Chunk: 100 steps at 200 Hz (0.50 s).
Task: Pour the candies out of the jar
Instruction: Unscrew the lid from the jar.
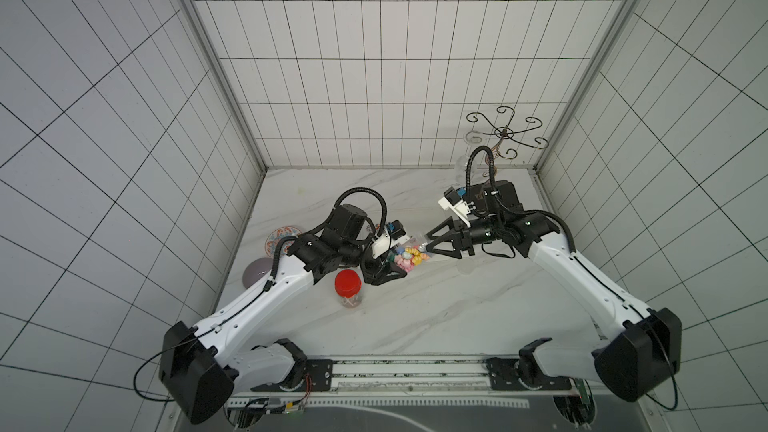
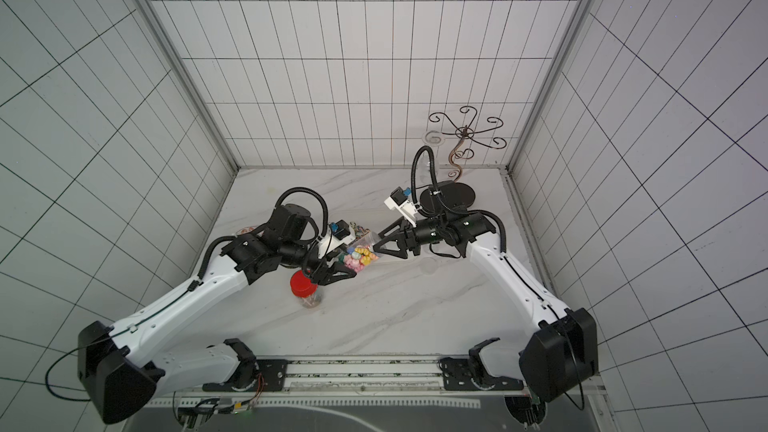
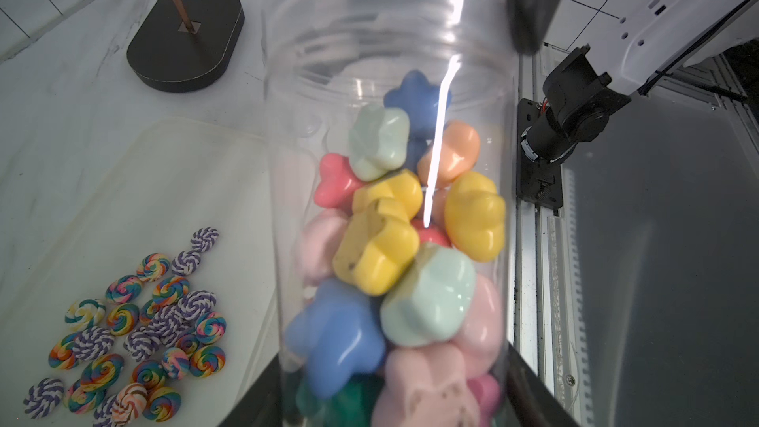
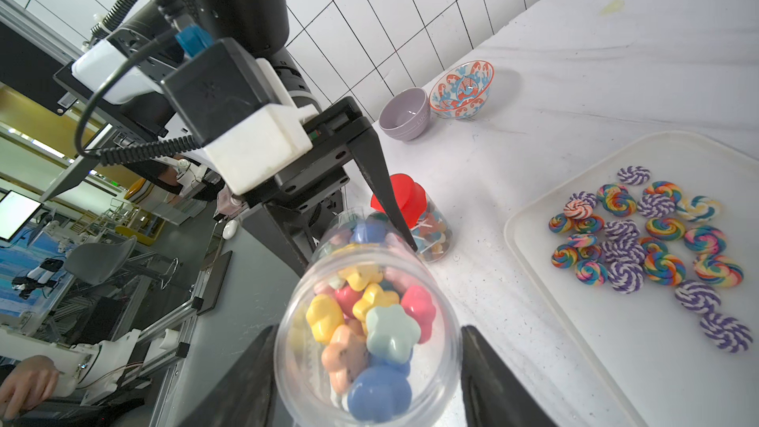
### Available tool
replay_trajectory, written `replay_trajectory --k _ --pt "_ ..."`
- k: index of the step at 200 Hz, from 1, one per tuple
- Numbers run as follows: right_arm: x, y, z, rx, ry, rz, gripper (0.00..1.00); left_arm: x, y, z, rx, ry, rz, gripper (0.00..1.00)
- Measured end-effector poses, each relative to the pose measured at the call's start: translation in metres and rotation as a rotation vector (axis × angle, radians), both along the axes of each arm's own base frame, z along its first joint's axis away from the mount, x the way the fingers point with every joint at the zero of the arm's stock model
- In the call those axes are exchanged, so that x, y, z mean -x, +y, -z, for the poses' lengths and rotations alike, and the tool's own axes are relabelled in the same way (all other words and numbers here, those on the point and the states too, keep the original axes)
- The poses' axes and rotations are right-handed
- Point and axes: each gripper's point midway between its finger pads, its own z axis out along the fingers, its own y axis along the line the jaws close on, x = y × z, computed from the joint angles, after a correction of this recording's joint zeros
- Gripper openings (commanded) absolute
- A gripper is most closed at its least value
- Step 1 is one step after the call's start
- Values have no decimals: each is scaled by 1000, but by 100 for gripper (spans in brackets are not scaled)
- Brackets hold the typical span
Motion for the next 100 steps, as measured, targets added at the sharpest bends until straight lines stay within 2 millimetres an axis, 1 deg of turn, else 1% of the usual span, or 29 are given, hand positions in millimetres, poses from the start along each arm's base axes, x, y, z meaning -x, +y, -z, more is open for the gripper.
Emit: replay_trajectory --k 100 --pt "3 0 -10 -43 -51 -29 54 4 -1 -8 56 43 30 52"
